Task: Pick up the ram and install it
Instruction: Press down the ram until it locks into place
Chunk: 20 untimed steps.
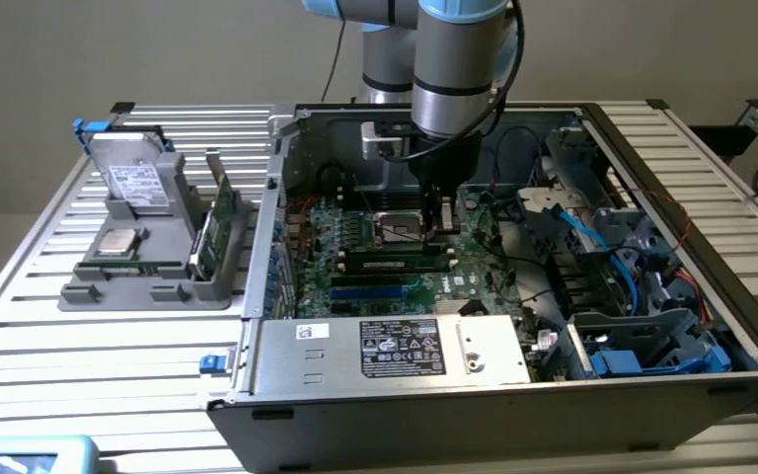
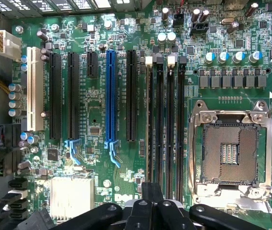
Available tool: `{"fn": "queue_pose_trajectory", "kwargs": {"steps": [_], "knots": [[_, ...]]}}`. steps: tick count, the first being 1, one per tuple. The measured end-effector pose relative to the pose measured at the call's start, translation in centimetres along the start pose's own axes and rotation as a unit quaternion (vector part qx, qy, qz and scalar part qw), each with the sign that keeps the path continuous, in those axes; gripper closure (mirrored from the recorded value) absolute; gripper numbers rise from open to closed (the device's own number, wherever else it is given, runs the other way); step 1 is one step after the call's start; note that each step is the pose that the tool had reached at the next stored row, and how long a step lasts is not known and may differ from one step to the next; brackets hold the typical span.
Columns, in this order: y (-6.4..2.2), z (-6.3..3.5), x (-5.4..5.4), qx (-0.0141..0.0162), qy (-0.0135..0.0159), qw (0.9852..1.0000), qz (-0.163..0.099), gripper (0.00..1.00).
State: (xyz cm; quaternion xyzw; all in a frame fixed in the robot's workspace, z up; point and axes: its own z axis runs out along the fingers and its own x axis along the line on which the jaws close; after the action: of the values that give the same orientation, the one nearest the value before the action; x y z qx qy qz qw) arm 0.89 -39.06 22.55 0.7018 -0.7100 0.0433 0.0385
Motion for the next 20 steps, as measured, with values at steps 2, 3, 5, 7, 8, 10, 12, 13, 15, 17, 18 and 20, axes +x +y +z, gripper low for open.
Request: {"fn": "queue_pose_trajectory", "kwargs": {"steps": [2, 3, 5, 7, 8, 10, 12, 13, 15, 17, 18, 20], "knots": [[0.01, 0.03, 0.0, 0.0000, 0.0000, 1.0000, 0.000, 0.89], [0.02, 0.04, 0.0, 0.0000, 0.0000, 1.0000, 0.000, 0.89], [0.03, 0.04, 0.0, -0.0001, -0.0001, 1.0000, 0.000, 0.89], [0.06, 0.04, 0.0, 0.0000, -0.0001, 1.0000, 0.000, 0.89], [0.09, 0.05, 0.0, 0.0000, -0.0002, 1.0000, 0.001, 0.89], [0.38, -0.19, 0.0, 0.0001, -0.0008, 1.0000, 0.001, 0.89], [0.95, -0.68, 0.1, 0.0000, -0.0005, 1.0000, 0.001, 0.89], [1.26, -0.85, 0.1, 0.0000, -0.0007, 1.0000, 0.001, 0.89], [2.01, -0.99, 0.1, 0.0000, -0.0010, 1.0000, 0.000, 0.89], [2.90, -1.01, 0.2, 0.0000, -0.0011, 1.0000, 0.001, 0.89], [3.37, -1.01, 0.2, -0.0001, -0.0012, 1.0000, 0.001, 0.89], [4.28, -1.02, 0.2, -0.0001, -0.0014, 1.0000, 0.000, 0.89]]}}
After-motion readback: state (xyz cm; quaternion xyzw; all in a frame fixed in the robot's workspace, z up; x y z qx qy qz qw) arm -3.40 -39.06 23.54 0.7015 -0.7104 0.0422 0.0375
